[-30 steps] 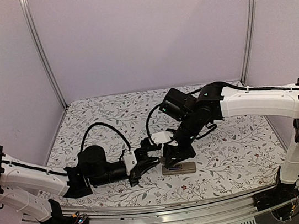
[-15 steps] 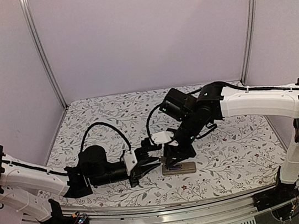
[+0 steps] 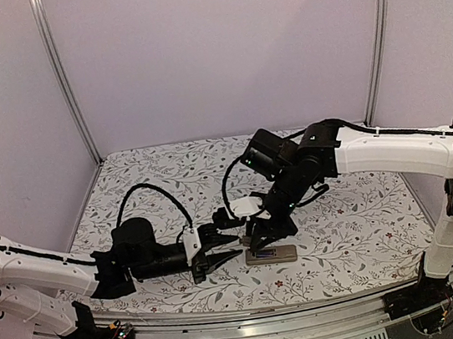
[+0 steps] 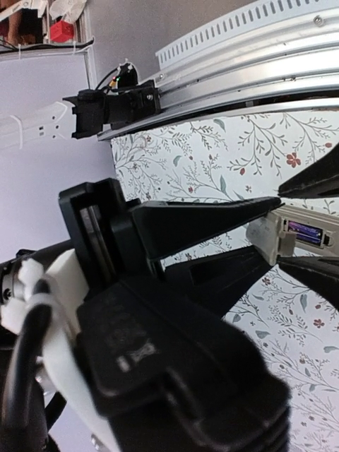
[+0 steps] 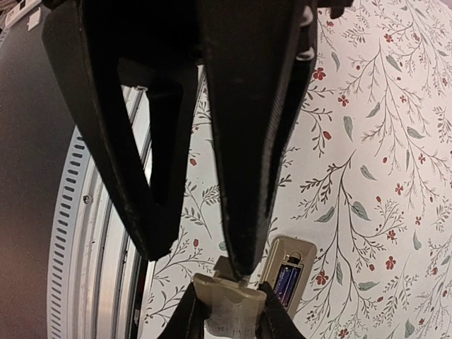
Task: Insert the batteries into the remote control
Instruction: Pass from the right arm to the left
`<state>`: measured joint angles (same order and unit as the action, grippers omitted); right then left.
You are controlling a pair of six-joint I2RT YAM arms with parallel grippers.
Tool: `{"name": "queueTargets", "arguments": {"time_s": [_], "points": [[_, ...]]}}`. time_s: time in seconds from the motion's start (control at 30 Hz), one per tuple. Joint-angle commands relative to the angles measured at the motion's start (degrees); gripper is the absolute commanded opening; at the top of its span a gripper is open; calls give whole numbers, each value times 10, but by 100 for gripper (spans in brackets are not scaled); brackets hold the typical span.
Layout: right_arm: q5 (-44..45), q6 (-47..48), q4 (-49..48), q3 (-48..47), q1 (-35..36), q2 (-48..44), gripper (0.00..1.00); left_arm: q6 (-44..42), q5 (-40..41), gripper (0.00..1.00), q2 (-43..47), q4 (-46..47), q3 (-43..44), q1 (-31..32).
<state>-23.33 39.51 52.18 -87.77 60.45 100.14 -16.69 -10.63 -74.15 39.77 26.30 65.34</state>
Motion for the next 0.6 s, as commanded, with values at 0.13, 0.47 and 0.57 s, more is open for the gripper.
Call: {"name": "queueTargets", "arguments": {"time_s": [0.13,0.47,0.57], "points": [[-19,20,18,-18,4,-13,12,7,-20,29,-2,-17,8,-6],[-27,25,21,-18,5,-20,12,2,5,30,-19,-10,18,-10],[-25,25,21,-18,5,-21,12,3,2,30,-23,-10,25,-12]]}}
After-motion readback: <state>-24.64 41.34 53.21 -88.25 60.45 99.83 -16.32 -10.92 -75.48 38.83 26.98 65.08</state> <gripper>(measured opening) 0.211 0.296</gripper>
